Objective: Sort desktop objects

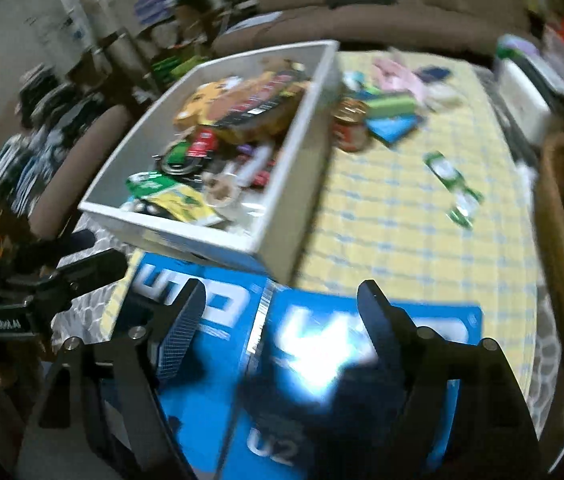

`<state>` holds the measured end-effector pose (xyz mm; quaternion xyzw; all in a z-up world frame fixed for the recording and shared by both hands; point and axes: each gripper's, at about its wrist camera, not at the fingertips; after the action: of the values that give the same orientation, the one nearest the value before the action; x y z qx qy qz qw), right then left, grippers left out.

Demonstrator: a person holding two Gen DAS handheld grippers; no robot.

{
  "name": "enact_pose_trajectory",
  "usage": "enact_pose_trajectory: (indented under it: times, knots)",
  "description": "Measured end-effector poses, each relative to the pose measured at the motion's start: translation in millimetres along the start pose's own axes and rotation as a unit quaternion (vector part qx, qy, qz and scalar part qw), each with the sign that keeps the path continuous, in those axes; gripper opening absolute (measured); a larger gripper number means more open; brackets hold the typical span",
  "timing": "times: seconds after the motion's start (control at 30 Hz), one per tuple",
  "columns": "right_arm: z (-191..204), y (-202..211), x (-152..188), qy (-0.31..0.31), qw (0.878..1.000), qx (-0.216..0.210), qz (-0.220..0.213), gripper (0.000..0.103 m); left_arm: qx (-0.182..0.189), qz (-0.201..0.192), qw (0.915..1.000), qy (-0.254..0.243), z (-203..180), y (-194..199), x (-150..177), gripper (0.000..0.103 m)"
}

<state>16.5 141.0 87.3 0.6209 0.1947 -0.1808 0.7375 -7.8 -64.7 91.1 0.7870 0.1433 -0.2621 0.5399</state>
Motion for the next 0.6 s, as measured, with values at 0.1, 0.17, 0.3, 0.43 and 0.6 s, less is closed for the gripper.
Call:
enact_pose_trajectory:
  times: [0.1, 0.17, 0.3, 0.43, 0.6]
  knots:
    - [-16, -5, 15, -0.027, 0.999, 0.020, -0.001, 0.077, -0.013, -0.006, 0.9999, -0.006, -9, -8, 10, 0.103]
    - [-24, -9, 23, -0.043, 0.999, 0.027, 0.000, 0.077, -0.019, -0.005, 0.9998, -0.006, -11, -18, 17, 0.103]
    - [-37, -19, 35, -0.073, 0.997, 0.031, -0.003, 0.077, -0.029, 0.003, 0.9996, 0.002, -10, -40, 28, 0.103]
    - [-34, -24, 37, -0.065, 0.996, 0.055, -0.019, 0.087, -0.045, 0.008, 0.9989, 0.014, -6, -58, 36, 0.103]
    - [-35, -31, 39, -0.060, 0.993, 0.092, -0.041, 0.098, -0.082, -0.009, 0.9966, -0.008, -14, -67, 37, 0.103]
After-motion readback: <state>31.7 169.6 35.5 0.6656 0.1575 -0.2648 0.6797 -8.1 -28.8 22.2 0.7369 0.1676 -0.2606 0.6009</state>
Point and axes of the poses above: each gripper's, at about its wrist camera, not at the fingertips, and y roughly against the way its jaws point, z to its left, x to its underside, and after that the axes turned 8 degrees about x, right-handed
